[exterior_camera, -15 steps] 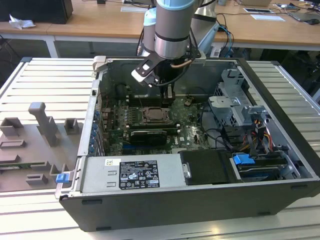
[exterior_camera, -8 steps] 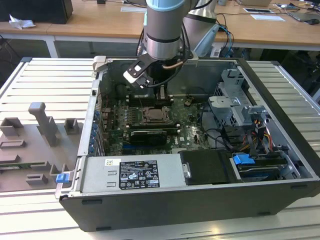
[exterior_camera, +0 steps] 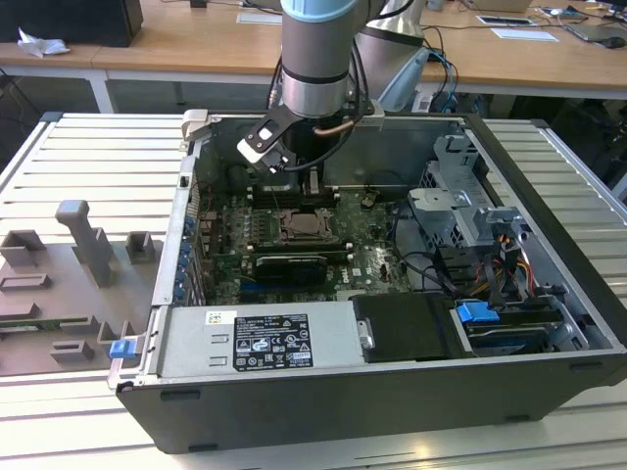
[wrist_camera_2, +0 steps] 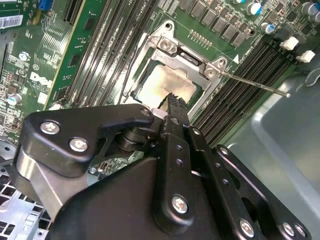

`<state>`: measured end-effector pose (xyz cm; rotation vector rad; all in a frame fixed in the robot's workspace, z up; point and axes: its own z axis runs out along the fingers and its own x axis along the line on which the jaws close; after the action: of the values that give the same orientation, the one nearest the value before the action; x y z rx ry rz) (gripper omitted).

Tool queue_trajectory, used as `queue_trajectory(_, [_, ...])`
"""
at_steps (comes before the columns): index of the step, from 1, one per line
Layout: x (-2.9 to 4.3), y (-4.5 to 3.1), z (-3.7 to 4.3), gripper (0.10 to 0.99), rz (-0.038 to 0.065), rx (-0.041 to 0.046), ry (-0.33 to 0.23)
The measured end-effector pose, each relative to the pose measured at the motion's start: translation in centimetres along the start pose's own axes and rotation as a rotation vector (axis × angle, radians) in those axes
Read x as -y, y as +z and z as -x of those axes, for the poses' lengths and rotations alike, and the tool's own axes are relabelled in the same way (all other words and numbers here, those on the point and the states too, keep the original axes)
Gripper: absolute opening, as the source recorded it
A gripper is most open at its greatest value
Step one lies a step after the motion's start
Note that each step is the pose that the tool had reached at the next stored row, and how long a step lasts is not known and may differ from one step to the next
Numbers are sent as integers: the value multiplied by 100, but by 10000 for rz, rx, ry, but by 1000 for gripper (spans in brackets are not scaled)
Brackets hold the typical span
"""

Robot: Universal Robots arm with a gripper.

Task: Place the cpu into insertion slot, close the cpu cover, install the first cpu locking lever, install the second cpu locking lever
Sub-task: 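Install the first cpu locking lever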

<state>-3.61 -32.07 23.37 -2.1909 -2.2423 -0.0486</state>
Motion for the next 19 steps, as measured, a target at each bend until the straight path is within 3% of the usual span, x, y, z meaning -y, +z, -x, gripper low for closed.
queue_trajectory(7, [28,-16,-1,106,38,1,0])
queue_trajectory(10, [30,-70,-3,106,38,0,-4])
queue_trajectory(12, [30,-146,-5,106,39,0,-2])
queue_trajectory(14, [33,-338,-10,106,60,0,-2])
queue_trajectory(18, [32,-510,-15,106,92,1,-5])
queue_trajectory(19, [32,-590,-17,106,113,3,-4])
